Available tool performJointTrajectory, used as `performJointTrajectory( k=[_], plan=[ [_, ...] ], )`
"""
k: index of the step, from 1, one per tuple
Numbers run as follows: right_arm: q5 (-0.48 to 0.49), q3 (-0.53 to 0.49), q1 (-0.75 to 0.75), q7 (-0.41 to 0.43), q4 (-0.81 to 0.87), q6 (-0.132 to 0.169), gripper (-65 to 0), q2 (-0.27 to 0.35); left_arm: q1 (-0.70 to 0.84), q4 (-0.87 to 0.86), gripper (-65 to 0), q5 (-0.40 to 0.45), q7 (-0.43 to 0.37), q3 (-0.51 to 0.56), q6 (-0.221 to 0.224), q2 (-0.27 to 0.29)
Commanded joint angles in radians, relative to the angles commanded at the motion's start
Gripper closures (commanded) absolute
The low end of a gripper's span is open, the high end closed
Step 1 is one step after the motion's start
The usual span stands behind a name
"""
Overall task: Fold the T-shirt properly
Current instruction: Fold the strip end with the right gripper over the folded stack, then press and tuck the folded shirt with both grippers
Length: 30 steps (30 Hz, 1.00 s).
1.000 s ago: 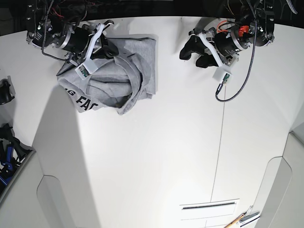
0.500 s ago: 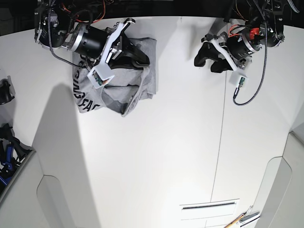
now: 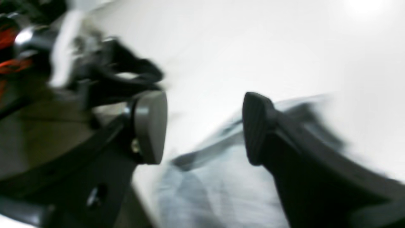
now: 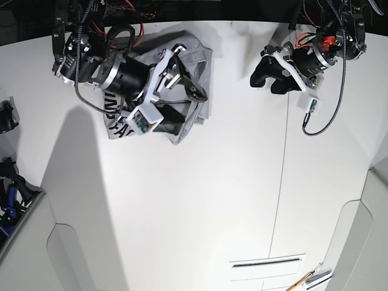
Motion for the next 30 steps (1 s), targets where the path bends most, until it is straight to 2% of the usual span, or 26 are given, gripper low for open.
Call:
performJointTrajectory(
  k=[2, 4, 5, 7, 14, 15, 17, 18, 20, 21, 22, 25, 26, 28, 30],
  plan=[
    [-0.053, 0.036, 0.017, 0.043, -0.019, -0.021, -37.0, 0.0, 0.0, 0.0, -43.4, 0.0, -0.001, 0.0, 0.0, 0.0],
    [-0.089, 0.056, 0.033, 0.066, -0.055, -0.077, -37.1, 0.0, 0.0, 0.0, -43.4, 0.0, -0.004, 0.0, 0.0, 0.0],
    [-0.101, 0.059, 0.045, 0.07, -0.076, -0.092, -37.0, 0.0, 0.0, 0.0, -43.4, 0.0, -0.004, 0.0, 0.0, 0.0],
    [-0.109, 0.059, 0.075, 0.088, -0.129, -0.101, -37.0, -0.001, 0.0, 0.0, -43.4, -0.008, -0.005, 0.0, 0.0, 0.0],
    [-0.126, 0.056, 0.243, 0.114, -0.388, -0.098, -37.1, -0.01, 0.0, 0.0, -43.4, -0.029, -0.004, 0.0, 0.0, 0.0],
    [-0.122, 0.052, 0.262, 0.114, -0.425, -0.09, -37.1, -0.014, 0.0, 0.0, -43.4, -0.029, -0.004, 0.0, 0.0, 0.0],
    [-0.092, 0.029, 0.285, 0.113, -0.489, -0.047, -37.0, -0.017, 0.0, 0.0, -43.4, -0.029, -0.004, 0.0, 0.0, 0.0],
    [-0.085, 0.009, 0.29, 0.113, -0.512, -0.037, -36.9, -0.017, 0.0, 0.0, -43.4, -0.029, -0.004, 0.0, 0.0, 0.0],
    [-0.086, -0.036, 0.29, 0.113, -0.545, -0.039, -36.8, -0.017, 0.0, 0.0, -43.4, -0.029, -0.004, 0.0, -0.001, 0.0],
    [-0.086, -0.058, 0.29, 0.113, -0.556, -0.041, -35.2, -0.016, 0.0, 0.0, -43.4, -0.029, -0.004, 0.0, 0.0, 0.0],
    [-0.09, -0.076, 0.29, 0.113, -0.559, -0.042, -29.7, -0.017, 0.0, 0.0, -43.4, -0.029, -0.004, 0.0, -0.001, 0.0],
    [-0.089, -0.114, 0.292, 0.114, -0.56, -0.041, -2.9, -0.018, 0.0, 0.0, -43.4, -0.029, -0.004, 0.0, -0.001, 0.0],
    [-0.089, -0.123, 0.294, 0.114, -0.56, -0.041, 0.0, -0.023, 0.0, 0.0, -43.4, -0.029, -0.004, 0.0, -0.001, 0.0],
    [-0.081, -0.128, 0.296, 0.114, -0.559, -0.036, 0.0, -0.045, 0.0, 0.0, -43.4, -0.025, -0.004, 0.0, 0.0, 0.0],
    [-0.041, -0.128, 0.299, 0.113, -0.559, 0.01, 0.0, -0.076, 0.0, 0.0, -43.4, -0.02, -0.004, 0.0, 0.0, 0.0]
  ],
)
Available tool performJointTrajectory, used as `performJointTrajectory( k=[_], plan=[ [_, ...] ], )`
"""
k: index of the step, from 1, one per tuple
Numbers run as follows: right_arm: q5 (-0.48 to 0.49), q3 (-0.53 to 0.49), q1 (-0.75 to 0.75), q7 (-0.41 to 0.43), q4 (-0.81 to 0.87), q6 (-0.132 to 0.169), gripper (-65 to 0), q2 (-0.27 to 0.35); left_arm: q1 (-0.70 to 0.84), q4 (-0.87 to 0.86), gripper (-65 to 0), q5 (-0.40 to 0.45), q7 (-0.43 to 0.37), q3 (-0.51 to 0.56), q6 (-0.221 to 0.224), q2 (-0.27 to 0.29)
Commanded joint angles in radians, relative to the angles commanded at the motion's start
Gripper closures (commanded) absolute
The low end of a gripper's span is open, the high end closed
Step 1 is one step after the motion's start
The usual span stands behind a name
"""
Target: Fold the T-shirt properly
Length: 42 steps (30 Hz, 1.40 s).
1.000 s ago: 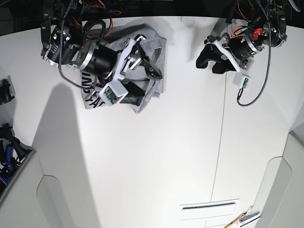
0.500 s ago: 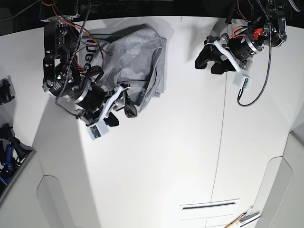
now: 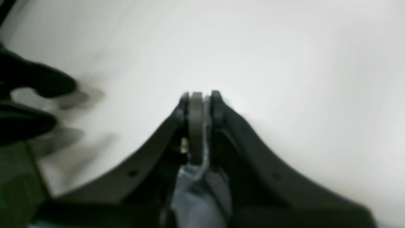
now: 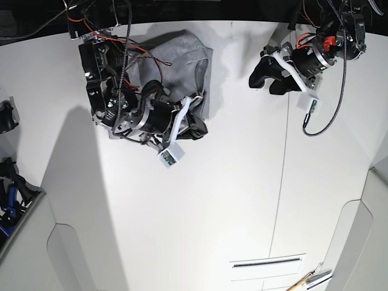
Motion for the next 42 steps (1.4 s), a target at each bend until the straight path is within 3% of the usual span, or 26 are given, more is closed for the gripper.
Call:
performJointTrajectory(
  k=[2, 6, 7, 10, 11, 12, 13, 14, 16, 17, 18, 19, 20, 23, 29, 32, 38, 42],
  plan=[
    [0.051, 0.0, 0.011, -0.003, 0.001, 0.024, 0.0, -0.037, 0.0, 0.0, -43.4, 0.006, 0.0, 0.0, 0.0, 0.0],
    [0.059, 0.0, 0.04, -0.003, 0.001, 0.024, 0.0, -0.086, 0.0, 0.0, -43.4, 0.006, 0.0, 0.0, 0.0, 0.0],
    [0.061, 0.0, 0.045, -0.003, 0.001, 0.024, -5.1, -0.087, 0.0, 0.0, -43.4, 0.005, 0.0, 0.0, 0.0, 0.0],
    [0.059, 0.0, 0.049, -0.003, 0.001, 0.023, -37.1, -0.088, 0.0, 0.0, -43.4, 0.005, 0.0, 0.0, 0.0, 0.0],
    [0.059, 0.0, 0.049, -0.006, 0.001, 0.023, -41.9, -0.087, 0.0, 0.0, -43.4, 0.002, 0.0, 0.0, 0.0, 0.0],
    [0.056, 0.002, 0.051, -0.011, 0.001, 0.023, -42.6, -0.086, 0.0, 0.004, -43.4, -0.003, 0.001, 0.0, -0.01, 0.0],
    [0.051, 0.002, 0.056, -0.016, 0.001, 0.023, -42.5, -0.082, 0.0, 0.015, -42.7, -0.003, 0.008, 0.0, -0.02, 0.0],
    [0.04, 0.01, 0.064, -0.028, 0.003, 0.02, -42.4, -0.079, 0.0, 0.037, -37.7, -0.003, 0.027, 0.001, -0.02, 0.0],
    [-0.001, 0.056, 0.076, -0.041, 0.022, 0.02, -42.4, -0.079, 0.002, 0.117, -16.3, -0.004, 0.092, 0.002, -0.02, 0.0],
    [-0.018, 0.096, 0.079, -0.041, 0.034, 0.019, -42.4, -0.079, 0.003, 0.167, -7.9, -0.014, 0.112, 0.007, -0.02, 0.0],
    [-0.023, 0.145, 0.08, -0.039, 0.048, 0.019, -42.3, -0.073, 0.006, 0.219, -3.9, -0.022, 0.121, 0.015, -0.02, 0.0],
    [-0.023, 0.2, 0.082, -0.031, 0.057, 0.018, -39.7, -0.065, 0.009, 0.271, -3.0, -0.033, 0.123, 0.032, -0.02, 0.0],
    [-0.023, 0.257, 0.09, -0.028, 0.058, 0.011, -32.9, -0.056, 0.009, 0.312, -3.0, -0.04, 0.122, 0.058, -0.02, 0.0],
    [-0.015, 0.392, 0.099, -0.027, 0.058, 0.008, 0.0, -0.026, 0.023, 0.34, -3.0, -0.018, 0.112, 0.177, -0.02, 0.002],
    [-0.003, 0.448, 0.098, -0.025, -0.015, 0.013, 0.0, 0.081, 0.019, 0.302, -3.0, 0.18, 0.059, 0.473, -0.02, 0.041],
    [0.028, 0.425, 0.098, -0.014, -0.109, 0.026, 0.0, 0.128, 0.019, 0.202, -3.0, 0.212, 0.034, 0.544, -0.02, 0.047],
    [0.037, 0.312, 0.098, 0.042, -0.274, 0.037, 0.0, 0.167, -0.024, -0.019, -3.0, 0.305, -0.024, 0.564, -0.02, 0.047],
    [0.037, 0.258, 0.088, 0.032, -0.288, 0.039, 0.0, 0.17, -0.11, -0.101, -3.0, 0.423, -0.023, 0.521, 0.04, 0.047]
  ],
)
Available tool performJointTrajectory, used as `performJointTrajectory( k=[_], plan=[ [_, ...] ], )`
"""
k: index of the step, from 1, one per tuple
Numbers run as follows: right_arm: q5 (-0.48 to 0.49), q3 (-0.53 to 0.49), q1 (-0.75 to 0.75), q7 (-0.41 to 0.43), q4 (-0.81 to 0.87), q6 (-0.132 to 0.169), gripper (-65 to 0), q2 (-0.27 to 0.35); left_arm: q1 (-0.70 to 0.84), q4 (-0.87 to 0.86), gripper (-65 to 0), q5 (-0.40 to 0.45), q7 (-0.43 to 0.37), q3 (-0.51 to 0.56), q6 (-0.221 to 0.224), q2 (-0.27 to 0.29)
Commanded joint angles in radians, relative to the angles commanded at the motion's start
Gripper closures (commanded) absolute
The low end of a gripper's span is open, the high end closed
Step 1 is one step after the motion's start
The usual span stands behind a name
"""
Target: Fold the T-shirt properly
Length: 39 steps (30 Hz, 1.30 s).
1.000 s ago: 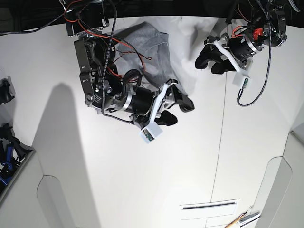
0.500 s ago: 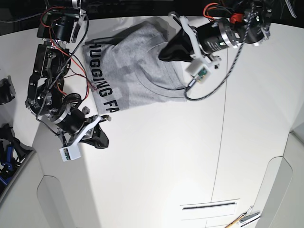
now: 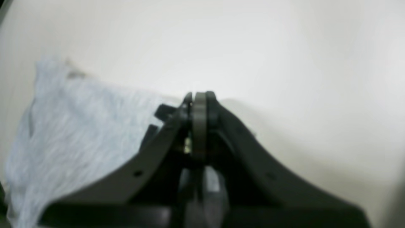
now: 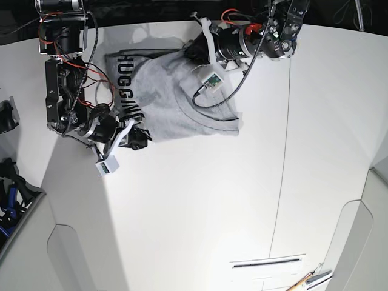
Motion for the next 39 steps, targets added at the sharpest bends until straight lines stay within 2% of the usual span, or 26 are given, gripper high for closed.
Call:
performJointTrajectory(
  k=[4, 7, 9, 12, 18, 22, 25, 27, 29, 32, 35, 39],
  plan=[
    [0.03, 0.001, -0.001, -0.055, 0.001, 0.0, 0.0, 0.021, -0.086, -0.075, -3.0, 0.004, 0.0, -0.143, -0.001, 0.0],
    [0.111, 0.001, -0.011, -0.101, 0.002, 0.0, 0.0, 0.041, -0.179, -0.127, -3.0, 0.003, -0.001, -0.265, -0.001, 0.001],
    [0.171, 0.0, -0.039, -0.122, 0.007, 0.002, 0.0, 0.043, -0.246, -0.163, -3.0, -0.006, -0.005, -0.31, -0.001, 0.0],
    [0.232, 0.0, -0.103, -0.14, 0.027, 0.019, 0.0, 0.032, -0.318, -0.214, -3.0, -0.014, -0.003, -0.32, -0.001, 0.001],
    [0.27, -0.004, -0.236, -0.153, 0.145, 0.019, 0.0, -0.037, -0.361, -0.248, -3.0, -0.016, -0.003, -0.319, 0.003, 0.0],
    [0.273, -0.004, -0.294, -0.156, 0.267, 0.019, 0.0, -0.058, -0.369, -0.248, -3.0, -0.026, 0.001, -0.319, 0.007, 0.0],
    [0.262, 0.006, -0.299, -0.198, 0.351, 0.013, 0.0, -0.058, -0.369, -0.232, -3.0, -0.051, 0.034, -0.32, 0.011, -0.007],
    [0.262, 0.047, -0.299, -0.244, 0.412, 0.008, 0.0, -0.058, -0.369, -0.189, -3.0, -0.078, 0.085, -0.33, 0.05, -0.032],
    [0.262, 0.113, -0.301, -0.298, 0.472, 0.009, 0.0, -0.053, -0.354, -0.121, -3.0, -0.141, 0.129, -0.369, 0.063, -0.063],
    [0.283, 0.193, -0.353, -0.341, 0.563, 0.009, 0.0, -0.007, -0.252, -0.031, -3.0, -0.224, 0.144, -0.453, 0.049, -0.106],
    [0.349, 0.209, -0.447, -0.346, 0.612, 0.01, 0.0, 0.098, -0.111, 0.073, -3.0, -0.294, 0.186, -0.546, 0.024, -0.116],
    [0.409, 0.209, -0.574, -0.346, 0.636, 0.016, 0.0, 0.207, 0.131, 0.231, -3.0, -0.328, 0.188, -0.677, 0.013, -0.116]
  ],
)
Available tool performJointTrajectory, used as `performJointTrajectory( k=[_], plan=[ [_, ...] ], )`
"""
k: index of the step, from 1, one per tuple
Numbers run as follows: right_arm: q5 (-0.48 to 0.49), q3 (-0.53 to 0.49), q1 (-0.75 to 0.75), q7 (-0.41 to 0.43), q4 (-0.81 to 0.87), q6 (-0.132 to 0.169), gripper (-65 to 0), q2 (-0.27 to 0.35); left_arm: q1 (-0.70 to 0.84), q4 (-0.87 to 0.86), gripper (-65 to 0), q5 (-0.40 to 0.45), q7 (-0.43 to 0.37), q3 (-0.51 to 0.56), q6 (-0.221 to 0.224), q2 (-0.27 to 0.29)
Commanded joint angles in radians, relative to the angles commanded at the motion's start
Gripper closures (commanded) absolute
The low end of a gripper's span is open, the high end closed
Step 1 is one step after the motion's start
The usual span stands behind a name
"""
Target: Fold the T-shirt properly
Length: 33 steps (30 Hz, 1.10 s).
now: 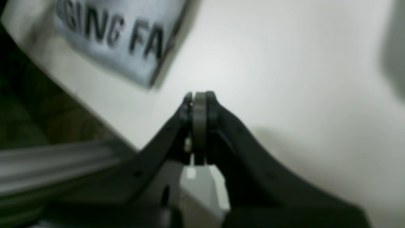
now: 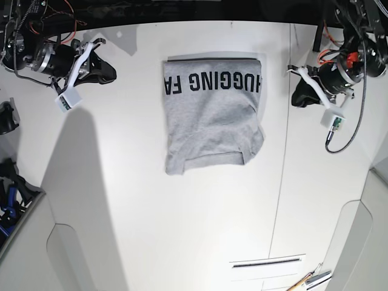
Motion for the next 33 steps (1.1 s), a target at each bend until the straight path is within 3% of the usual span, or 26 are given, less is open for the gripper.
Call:
performJointTrajectory(
  k=[5, 11, 14, 18, 21, 24, 26, 30, 32, 33],
  plan=[
    [0.07, -0.003, -0.106, -0.034, 0.0, 0.0, 0.0, 0.108, 0.335, 0.121, -3.0, -0.016, -0.016, -0.107, 0.0, 0.008],
    [0.161, -0.025, -0.242, -0.079, 0.0, 0.0, 0.0, 0.238, 0.616, 0.112, -3.0, 0.147, -0.057, -0.104, -0.042, 0.076],
    [0.16, -0.048, -0.33, -0.082, -0.001, 0.0, 0.0, 0.254, 0.747, 0.034, -3.0, 0.16, -0.106, -0.103, -0.041, 0.039],
    [0.15, -0.124, -0.415, -0.082, -0.009, -0.001, 0.0, 0.255, 0.813, -0.21, -3.0, 0.159, -0.262, -0.073, -0.042, -0.043],
    [0.051, -0.217, -0.46, -0.066, -0.05, 0.0, 0.0, 0.254, 0.778, -0.41, -3.0, 0.159, -0.377, 0.047, -0.041, -0.114],
    [-0.095, -0.33, -0.462, 0.028, -0.137, -0.001, 0.0, 0.254, 0.681, -0.603, -3.0, 0.16, -0.406, 0.224, -0.04, -0.153],
    [-0.202, -0.406, -0.453, 0.128, -0.216, -0.001, 0.0, 0.254, 0.6, -0.736, -3.0, 0.163, -0.418, 0.334, -0.04, -0.15],
    [-0.403, -0.555, -0.38, 0.302, -0.422, -0.001, 0.0, 0.254, 0.429, -0.984, -3.1, 0.162, -0.535, 0.538, -0.04, -0.131],
    [-0.496, -0.62, -0.318, 0.353, -0.527, -0.009, 0.0, 0.252, 0.341, -1.08, -3.1, 0.162, -0.536, 0.608, -0.032, -0.101],
    [-0.534, -0.667, -0.258, 0.356, -0.606, -0.009, 0.0, 0.249, 0.266, -1.149, -3.1, 0.162, -0.537, 0.653, 0.019, -0.069]
  ],
)
